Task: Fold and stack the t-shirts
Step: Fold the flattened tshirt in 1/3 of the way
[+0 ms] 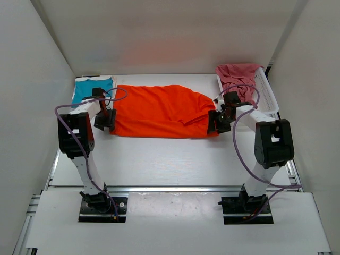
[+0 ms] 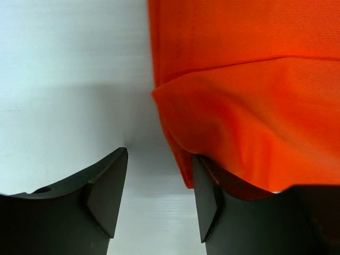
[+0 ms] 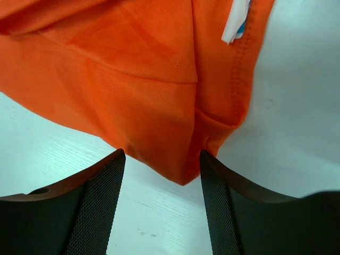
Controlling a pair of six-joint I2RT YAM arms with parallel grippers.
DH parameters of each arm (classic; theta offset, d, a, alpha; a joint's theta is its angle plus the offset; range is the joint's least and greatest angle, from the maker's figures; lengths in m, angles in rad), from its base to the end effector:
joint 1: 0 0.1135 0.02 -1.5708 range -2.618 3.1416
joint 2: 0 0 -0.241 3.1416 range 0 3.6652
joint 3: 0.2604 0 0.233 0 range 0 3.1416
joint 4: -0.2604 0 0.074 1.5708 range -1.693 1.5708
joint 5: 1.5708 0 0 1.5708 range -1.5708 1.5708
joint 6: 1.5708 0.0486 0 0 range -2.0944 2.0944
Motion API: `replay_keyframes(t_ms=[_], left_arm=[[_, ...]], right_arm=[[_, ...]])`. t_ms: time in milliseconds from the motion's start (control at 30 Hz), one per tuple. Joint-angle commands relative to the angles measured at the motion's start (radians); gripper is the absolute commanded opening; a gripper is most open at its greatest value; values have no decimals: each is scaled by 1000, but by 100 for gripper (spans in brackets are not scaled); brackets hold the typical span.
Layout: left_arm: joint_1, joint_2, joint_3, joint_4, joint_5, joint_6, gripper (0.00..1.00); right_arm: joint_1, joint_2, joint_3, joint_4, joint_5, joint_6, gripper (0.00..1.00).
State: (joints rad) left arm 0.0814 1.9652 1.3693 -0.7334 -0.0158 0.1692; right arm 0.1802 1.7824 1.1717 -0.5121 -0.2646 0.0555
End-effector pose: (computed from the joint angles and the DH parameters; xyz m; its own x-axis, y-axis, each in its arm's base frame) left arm 0.3607 0.0302 0.1402 -0.9683 0.0900 -0.2332 0.0791 0.9953 0.0554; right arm 0.3340 0.0738 0.1602 -0.9011 -0.1097 -0.4194 -0.2348 0.9368 0.2594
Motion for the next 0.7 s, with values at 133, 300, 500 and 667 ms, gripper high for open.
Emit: replay_keyframes(t_ms=[133, 300, 500, 667], left_arm=[[-42, 38, 24, 9, -26, -17, 51], [-29, 50, 25, 5, 3, -2, 22], [-22, -2, -32, -27, 28, 61, 0], [9, -116, -134, -118, -35, 192, 0]], right_arm=[[27, 46, -35, 7, 102, 41, 59], [42, 63, -43, 21, 85, 18, 16], [39, 8, -61, -14, 68, -20, 0], [8, -125, -162, -103, -11, -134, 0]])
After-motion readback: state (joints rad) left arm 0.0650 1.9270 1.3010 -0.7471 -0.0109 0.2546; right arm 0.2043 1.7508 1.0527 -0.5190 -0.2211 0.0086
